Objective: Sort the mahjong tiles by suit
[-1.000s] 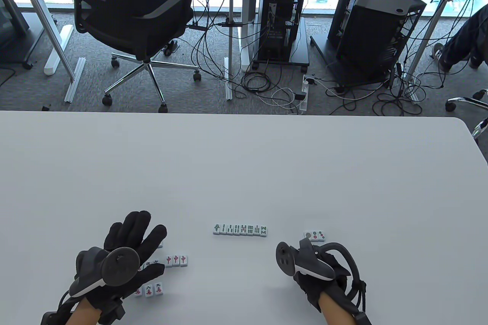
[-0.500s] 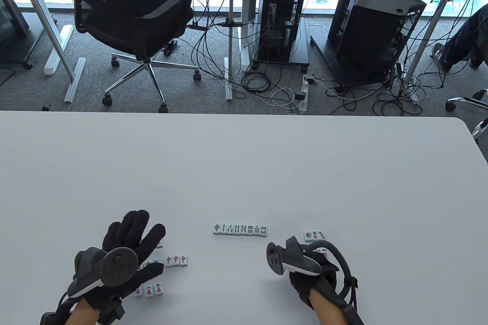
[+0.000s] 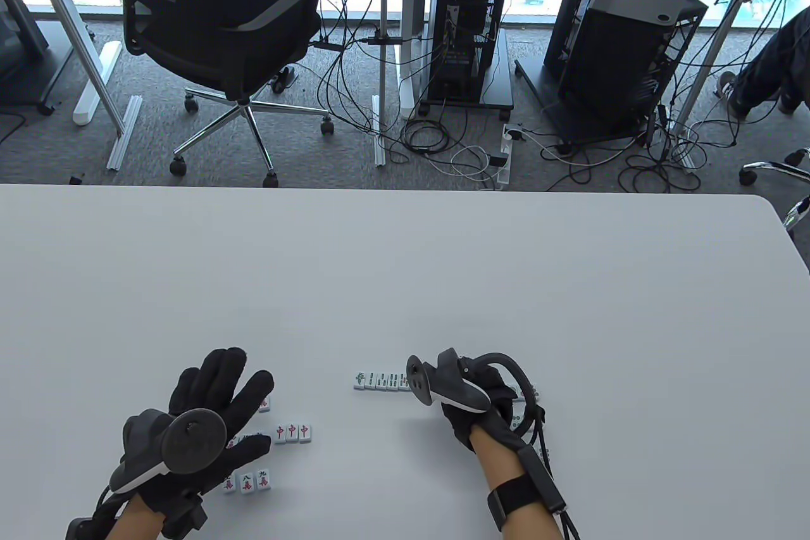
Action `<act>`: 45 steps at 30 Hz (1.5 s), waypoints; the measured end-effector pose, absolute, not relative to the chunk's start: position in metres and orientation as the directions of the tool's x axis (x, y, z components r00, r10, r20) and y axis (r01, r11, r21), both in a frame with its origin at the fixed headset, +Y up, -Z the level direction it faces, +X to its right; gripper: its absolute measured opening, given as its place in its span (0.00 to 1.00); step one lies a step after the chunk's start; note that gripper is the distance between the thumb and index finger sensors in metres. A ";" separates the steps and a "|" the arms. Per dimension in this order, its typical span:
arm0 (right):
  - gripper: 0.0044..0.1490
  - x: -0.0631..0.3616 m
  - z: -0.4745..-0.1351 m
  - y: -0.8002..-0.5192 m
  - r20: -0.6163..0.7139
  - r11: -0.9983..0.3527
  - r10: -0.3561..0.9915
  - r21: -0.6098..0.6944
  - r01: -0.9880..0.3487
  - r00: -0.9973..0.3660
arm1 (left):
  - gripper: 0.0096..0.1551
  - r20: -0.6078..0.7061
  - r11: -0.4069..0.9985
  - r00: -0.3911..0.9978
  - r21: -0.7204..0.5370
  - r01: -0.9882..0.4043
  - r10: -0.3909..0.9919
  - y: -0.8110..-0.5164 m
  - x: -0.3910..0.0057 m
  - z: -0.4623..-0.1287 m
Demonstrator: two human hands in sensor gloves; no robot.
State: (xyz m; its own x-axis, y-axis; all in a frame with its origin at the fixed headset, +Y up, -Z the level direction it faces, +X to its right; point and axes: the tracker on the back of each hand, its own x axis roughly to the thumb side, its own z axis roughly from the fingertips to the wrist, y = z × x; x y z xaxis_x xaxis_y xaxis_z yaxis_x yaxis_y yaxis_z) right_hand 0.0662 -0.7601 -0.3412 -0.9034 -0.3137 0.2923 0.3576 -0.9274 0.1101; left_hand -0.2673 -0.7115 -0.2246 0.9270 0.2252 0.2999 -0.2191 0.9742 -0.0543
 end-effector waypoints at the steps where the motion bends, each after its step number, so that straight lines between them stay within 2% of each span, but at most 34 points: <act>1: 0.36 0.065 -0.342 -0.761 0.290 -0.927 -0.309 0.121 0.355 -0.906 | 0.49 0.299 0.974 0.927 -0.054 -0.220 0.226 -0.711 -0.267 -0.225; 8: 0.36 0.066 -0.344 -0.765 0.304 -0.939 -0.270 0.129 0.320 -0.914 | 0.49 0.298 0.973 0.927 -0.057 -0.222 0.229 -0.712 -0.268 -0.225; 12: 0.39 0.075 -0.342 -0.750 0.296 -0.953 -0.240 0.111 0.282 -0.925 | 0.49 0.299 0.975 0.928 -0.060 -0.215 0.222 -0.713 -0.267 -0.225; 18: 0.39 0.116 -0.350 -0.722 0.142 -0.972 -0.199 0.101 0.214 -0.970 | 0.49 0.297 0.975 0.928 -0.062 -0.216 0.224 -0.713 -0.268 -0.226; 22: 0.38 0.142 -0.352 -0.726 0.084 -0.947 -0.277 0.144 0.287 -0.957 | 0.49 0.298 0.976 0.929 -0.060 -0.211 0.219 -0.713 -0.268 -0.226; 26: 0.38 0.154 -0.349 -0.739 0.082 -0.926 -0.286 0.232 0.298 -0.955 | 0.49 0.296 0.976 0.930 -0.062 -0.209 0.218 -0.713 -0.268 -0.226; 33: 0.36 0.148 -0.350 -0.759 0.139 -0.888 -0.357 0.255 0.382 -0.924 | 0.49 0.293 0.977 0.932 -0.067 -0.201 0.212 -0.713 -0.267 -0.226; 36: 0.34 0.142 -0.350 -0.765 0.157 -0.882 -0.404 0.195 0.430 -0.901 | 0.49 0.291 0.976 0.932 -0.067 -0.205 0.216 -0.713 -0.267 -0.226; 39: 0.34 0.139 -0.350 -0.764 0.164 -0.874 -0.419 0.194 0.446 -0.893 | 0.49 0.291 0.976 0.932 -0.068 -0.205 0.216 -0.713 -0.267 -0.226; 45: 0.36 0.112 -0.339 -0.748 0.204 -0.935 -0.330 0.062 0.348 -0.922 | 0.49 0.294 0.977 0.932 -0.069 -0.200 0.211 -0.714 -0.266 -0.227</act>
State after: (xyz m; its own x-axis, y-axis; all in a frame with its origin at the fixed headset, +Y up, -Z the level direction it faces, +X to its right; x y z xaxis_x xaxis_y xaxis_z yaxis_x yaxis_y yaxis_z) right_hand 0.1124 -0.7478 -0.3390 -0.9218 -0.3297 0.2039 0.3483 -0.9353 0.0620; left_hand -0.2659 -0.7137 -0.2267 0.9320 0.2113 0.2945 -0.2000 0.9774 -0.0685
